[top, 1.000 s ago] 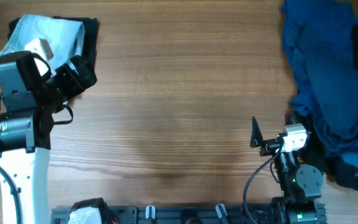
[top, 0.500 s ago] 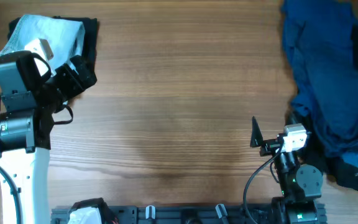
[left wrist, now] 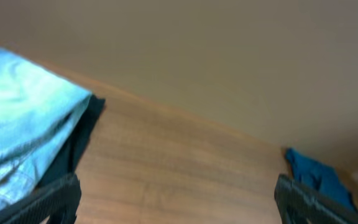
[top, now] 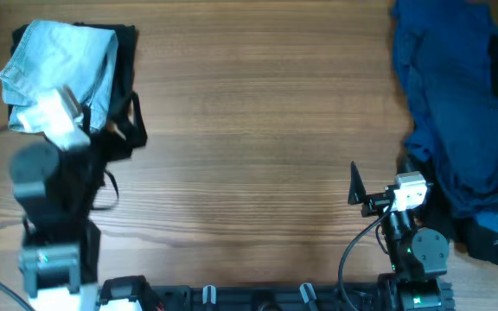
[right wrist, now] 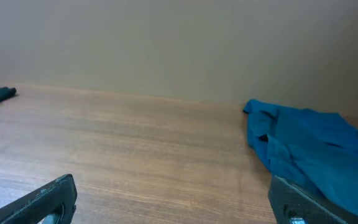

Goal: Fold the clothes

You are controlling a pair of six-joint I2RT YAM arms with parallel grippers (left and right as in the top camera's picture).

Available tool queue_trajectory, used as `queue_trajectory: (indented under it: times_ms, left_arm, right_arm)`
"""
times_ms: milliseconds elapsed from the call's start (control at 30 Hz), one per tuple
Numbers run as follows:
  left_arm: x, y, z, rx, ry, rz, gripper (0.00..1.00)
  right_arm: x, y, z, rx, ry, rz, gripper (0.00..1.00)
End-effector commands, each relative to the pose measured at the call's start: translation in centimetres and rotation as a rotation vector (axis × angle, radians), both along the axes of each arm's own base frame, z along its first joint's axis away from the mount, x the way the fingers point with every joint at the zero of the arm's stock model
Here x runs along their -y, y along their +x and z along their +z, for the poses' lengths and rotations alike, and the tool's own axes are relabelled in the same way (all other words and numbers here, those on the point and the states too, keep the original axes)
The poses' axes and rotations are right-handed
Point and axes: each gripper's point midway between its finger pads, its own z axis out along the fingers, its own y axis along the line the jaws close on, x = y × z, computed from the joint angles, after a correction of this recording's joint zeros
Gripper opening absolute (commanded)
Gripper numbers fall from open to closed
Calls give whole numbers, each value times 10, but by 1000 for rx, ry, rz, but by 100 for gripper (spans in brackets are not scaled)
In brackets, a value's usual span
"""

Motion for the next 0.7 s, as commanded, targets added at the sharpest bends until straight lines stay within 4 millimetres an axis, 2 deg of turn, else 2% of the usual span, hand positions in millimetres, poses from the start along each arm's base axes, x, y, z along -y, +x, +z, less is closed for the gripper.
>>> queue_trajectory:
  times_ms: [0,300,667]
  left_arm:
    - [3,-15,-24,80,6,-6,100]
    - [6,-44,-54,307,26,-6,100]
    - [3,-56,-94,341,30,13,100]
  right_arm:
    - [2,0,3,15,-18,-7,100]
    - [2,0,3,15,-18,-7,100]
    - [2,0,3,15,-18,-7,100]
